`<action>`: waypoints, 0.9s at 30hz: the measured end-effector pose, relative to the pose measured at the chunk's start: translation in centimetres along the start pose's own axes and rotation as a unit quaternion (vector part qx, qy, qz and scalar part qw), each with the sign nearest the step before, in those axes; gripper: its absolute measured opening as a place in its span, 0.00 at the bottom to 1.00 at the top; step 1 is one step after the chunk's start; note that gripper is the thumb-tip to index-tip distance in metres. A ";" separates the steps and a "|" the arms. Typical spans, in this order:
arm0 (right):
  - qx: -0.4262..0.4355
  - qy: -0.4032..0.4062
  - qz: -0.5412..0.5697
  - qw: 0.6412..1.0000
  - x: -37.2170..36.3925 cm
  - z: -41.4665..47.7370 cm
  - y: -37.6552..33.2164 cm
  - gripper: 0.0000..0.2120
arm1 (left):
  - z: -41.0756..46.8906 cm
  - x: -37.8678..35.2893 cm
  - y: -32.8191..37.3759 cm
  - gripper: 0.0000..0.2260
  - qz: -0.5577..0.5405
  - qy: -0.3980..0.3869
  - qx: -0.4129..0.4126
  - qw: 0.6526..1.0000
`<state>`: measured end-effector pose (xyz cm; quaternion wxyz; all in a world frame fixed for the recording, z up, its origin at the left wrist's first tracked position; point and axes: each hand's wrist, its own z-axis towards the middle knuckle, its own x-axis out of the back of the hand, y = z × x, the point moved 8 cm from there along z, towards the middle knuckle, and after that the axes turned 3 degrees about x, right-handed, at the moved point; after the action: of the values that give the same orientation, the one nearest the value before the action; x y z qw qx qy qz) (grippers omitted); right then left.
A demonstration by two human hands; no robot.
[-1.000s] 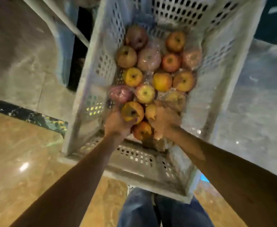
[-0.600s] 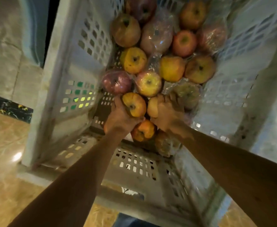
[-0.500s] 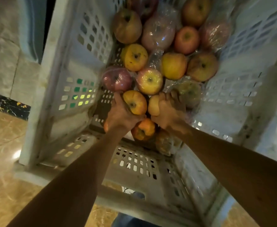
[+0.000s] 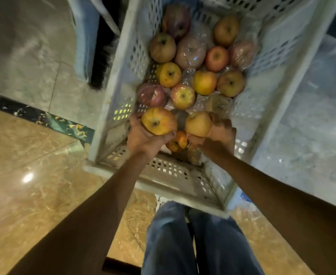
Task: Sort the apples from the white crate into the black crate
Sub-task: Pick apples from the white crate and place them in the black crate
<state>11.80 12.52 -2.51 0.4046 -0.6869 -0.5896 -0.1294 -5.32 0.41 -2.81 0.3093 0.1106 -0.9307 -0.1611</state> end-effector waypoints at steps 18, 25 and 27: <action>-0.038 -0.128 0.596 0.792 15.5 -16.6 -12.5 0.36 | -20.8 14.2 8.3 0.29 -0.477 -0.229 0.113 0.841; -0.080 -0.191 0.677 0.706 15.2 -20.1 -13.3 0.52 | -25.5 12.9 7.5 0.38 -0.557 -0.285 0.215 0.750; -0.095 -0.198 0.694 0.686 15.0 -21.0 -13.4 0.54 | -26.6 12.4 7.2 0.40 -0.611 -0.305 0.239 0.690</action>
<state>9.89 7.96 26.16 0.1854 -0.9442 0.0041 0.2722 0.43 -2.89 26.69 -0.1952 0.6701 -0.7075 -0.1111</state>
